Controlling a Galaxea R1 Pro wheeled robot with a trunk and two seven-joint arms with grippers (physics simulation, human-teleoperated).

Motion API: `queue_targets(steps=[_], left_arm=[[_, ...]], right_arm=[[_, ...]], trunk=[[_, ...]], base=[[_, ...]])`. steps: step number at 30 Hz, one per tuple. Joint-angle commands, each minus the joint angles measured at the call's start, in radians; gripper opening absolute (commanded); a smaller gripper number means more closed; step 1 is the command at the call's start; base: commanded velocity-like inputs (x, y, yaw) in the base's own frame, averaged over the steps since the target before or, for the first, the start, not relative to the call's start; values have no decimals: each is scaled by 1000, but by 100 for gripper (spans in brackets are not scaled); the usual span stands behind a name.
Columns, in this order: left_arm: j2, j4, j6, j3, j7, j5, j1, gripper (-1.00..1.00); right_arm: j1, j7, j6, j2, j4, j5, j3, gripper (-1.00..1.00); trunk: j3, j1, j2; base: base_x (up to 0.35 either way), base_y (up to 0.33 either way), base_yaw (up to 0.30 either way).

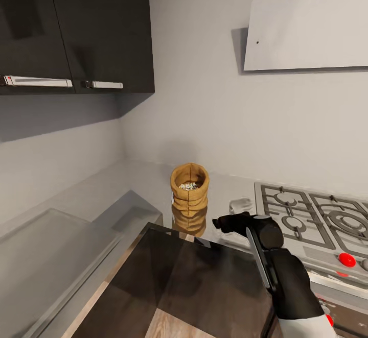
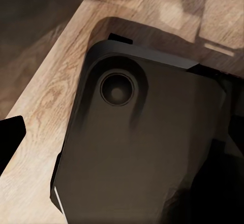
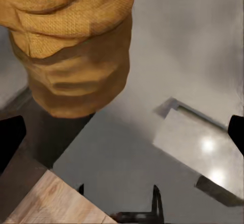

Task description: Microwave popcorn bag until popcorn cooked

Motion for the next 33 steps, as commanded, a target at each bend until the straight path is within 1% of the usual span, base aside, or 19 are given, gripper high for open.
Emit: queue_targets(steps=[1, 3, 8, 14, 16, 18, 20, 22, 23, 24, 25, 26, 27, 28, 30, 31, 33], left_arm=[[0, -1, -1, 8, 1, -2, 0, 100], [0, -1, -1, 8, 1, -2, 0, 100], [0, -1, -1, 8, 1, -2, 0, 100], [0, -1, -1, 7, 1, -1, 0, 100], [0, -1, -1, 8, 1, -1, 0, 100], [0, -1, 0, 8, 1, -2, 0, 100], [0, -1, 1, 8, 1, -2, 0, 100], [0, -1, 1, 7, 1, -2, 0, 100], [0, -1, 2, 7, 1, -2, 0, 100], [0, -1, 3, 7, 1, -2, 0, 100], [0, -1, 3, 7, 0, -3, 0, 100], [0, -1, 3, 7, 0, -3, 0, 100], [0, -1, 3, 7, -1, -3, 0, 100], [0, -1, 3, 7, -3, -3, 0, 100], [0, -1, 3, 7, -4, -3, 0, 100], [0, -1, 3, 7, -5, -3, 0, 100], [0, -1, 3, 6, -5, -3, 0, 100]], right_arm=[[-15, 8, 4, 0, -1, 10, 0, 100], [-39, 8, 4, 0, -1, 10, -1, 100], [-57, -1, 4, -1, -1, 13, -3, 100], [-107, -14, 4, -3, -1, 22, -13, 100], [-148, -41, 4, -1, -1, 24, -13, 100], [-181, -88, 4, 1, 0, 26, -12, 100], [-210, -121, 4, 12, 1, 25, -12, 100], [-260, -148, 4, 49, 8, 23, -12, 100], [-305, -170, 4, 75, 19, 24, -12, 100], [-363, -198, 4, 94, 55, 25, -12, 100], [-409, -216, 4, 103, 95, 24, -12, 100], [-523, -238, 4, 112, 214, 22, -14, 100], [-579, -243, 4, 112, 283, 20, -19, 100], [-660, -249, 4, 112, 384, 19, -39, 100], [-754, -252, 4, 112, 513, 19, -88, 100], [-816, -254, 4, 112, 613, 18, -134, 100], [-892, -258, 4, 112, 760, 18, -198, 100]], trunk=[[-1, 0, -1], [-1, 0, -1], [-1, 0, -1], [-1, 0, -1], [-1, 0, -1], [-1, 0, -1], [-1, 0, -1], [-1, 0, -1], [-1, 0, -1], [-1, 0, -1], [-1, 0, -1], [-1, 0, -1], [-1, 0, -1], [-1, 0, -1], [-1, 0, -1], [-1, 0, -1], [-1, 0, -1]], base=[[0, 0, 0], [0, 0, 0], [0, 0, 0], [0, 0, 0], [0, 0, 0], [0, 0, 0], [0, 0, 0], [0, 0, 0], [0, 0, 0], [0, 0, 0], [0, 0, 0], [0, 0, 0], [0, 0, 0], [0, 0, 0], [0, 0, 0], [0, 0, 0], [0, 0, 0]])
